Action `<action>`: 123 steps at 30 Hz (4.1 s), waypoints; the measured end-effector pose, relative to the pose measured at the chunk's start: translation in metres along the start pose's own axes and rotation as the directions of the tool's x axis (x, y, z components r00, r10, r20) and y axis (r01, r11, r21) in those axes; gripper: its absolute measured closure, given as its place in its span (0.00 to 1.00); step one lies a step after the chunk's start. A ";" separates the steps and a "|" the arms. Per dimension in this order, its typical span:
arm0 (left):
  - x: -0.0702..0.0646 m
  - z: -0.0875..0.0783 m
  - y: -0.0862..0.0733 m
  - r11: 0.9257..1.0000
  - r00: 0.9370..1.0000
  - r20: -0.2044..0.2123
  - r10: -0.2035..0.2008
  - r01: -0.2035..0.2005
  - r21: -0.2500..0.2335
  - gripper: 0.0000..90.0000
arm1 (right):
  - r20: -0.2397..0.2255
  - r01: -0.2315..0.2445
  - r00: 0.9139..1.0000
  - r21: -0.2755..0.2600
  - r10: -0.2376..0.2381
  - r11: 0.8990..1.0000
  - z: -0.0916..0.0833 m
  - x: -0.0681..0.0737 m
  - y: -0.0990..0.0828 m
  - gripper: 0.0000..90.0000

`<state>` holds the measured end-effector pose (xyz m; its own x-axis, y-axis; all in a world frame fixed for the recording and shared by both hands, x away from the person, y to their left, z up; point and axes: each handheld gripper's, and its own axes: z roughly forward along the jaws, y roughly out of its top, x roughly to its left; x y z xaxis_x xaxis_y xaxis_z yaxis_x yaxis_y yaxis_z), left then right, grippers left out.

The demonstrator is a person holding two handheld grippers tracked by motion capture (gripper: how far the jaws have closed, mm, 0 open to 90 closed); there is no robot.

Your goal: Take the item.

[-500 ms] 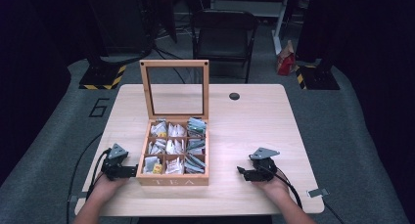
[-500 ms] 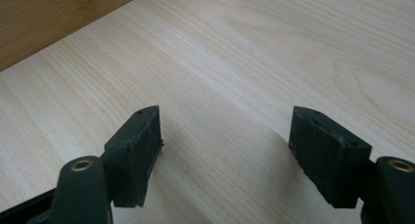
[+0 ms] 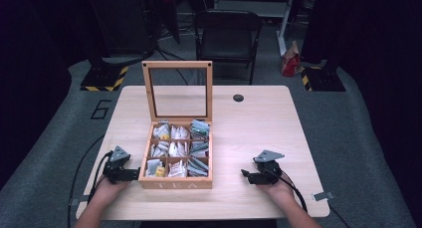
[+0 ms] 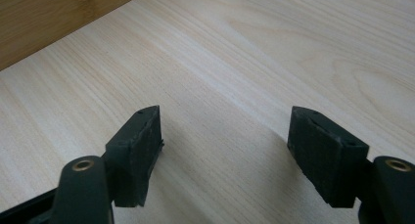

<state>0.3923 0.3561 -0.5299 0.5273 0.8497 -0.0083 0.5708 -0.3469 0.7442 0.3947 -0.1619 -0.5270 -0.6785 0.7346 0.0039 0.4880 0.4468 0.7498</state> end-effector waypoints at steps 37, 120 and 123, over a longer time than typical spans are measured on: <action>0.000 0.000 0.000 1.000 1.000 0.000 0.000 0.000 0.000 0.18 | -0.069 0.021 0.997 -0.022 -0.022 1.000 -0.030 0.020 0.033 0.45; 0.000 0.000 0.000 1.000 1.000 0.000 0.000 0.000 0.000 0.18 | -0.252 0.148 0.954 -0.078 -0.163 0.986 -0.016 0.081 0.116 0.70; 0.000 0.000 0.000 1.000 1.000 0.000 0.000 0.000 0.000 0.18 | -0.257 0.150 0.953 -0.072 -0.163 0.986 -0.012 0.085 0.116 0.71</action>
<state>0.3923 0.3561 -0.5299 0.5273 0.8496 -0.0079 0.5705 -0.3472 0.7443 0.3868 -0.0544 -0.4317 -0.8670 0.4956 0.0514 0.3405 0.5139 0.7874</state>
